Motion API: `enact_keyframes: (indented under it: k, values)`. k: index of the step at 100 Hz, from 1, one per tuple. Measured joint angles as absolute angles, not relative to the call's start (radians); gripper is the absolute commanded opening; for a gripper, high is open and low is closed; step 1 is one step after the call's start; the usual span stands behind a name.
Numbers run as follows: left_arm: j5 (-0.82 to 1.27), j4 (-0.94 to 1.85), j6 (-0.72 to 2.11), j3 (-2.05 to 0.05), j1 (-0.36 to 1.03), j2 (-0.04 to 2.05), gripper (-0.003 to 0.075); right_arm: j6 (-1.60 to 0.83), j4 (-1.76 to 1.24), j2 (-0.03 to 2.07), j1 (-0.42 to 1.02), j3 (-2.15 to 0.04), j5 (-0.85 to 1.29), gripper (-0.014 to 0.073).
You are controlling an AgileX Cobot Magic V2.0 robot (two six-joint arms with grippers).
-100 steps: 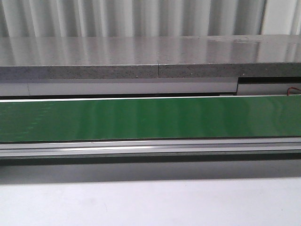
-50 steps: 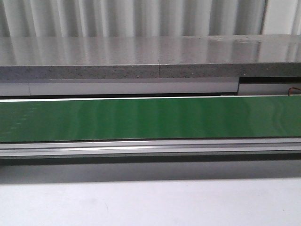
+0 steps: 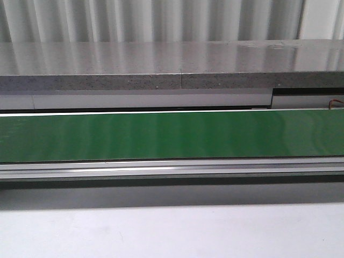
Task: Move button from right to left
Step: 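Lower the right gripper and close it around the yellow button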
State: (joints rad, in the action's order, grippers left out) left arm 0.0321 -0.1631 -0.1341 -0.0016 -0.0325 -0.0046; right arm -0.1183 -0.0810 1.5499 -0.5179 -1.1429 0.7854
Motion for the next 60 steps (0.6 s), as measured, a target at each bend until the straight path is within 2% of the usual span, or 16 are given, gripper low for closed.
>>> enact_keyframes:
  k: [60]
  values:
    - [0.032, -0.163, -0.134, -0.002, -0.033, -0.005, -0.002, -0.257, -0.139, 1.801, -0.55, -1.176, 0.686, 0.0593]
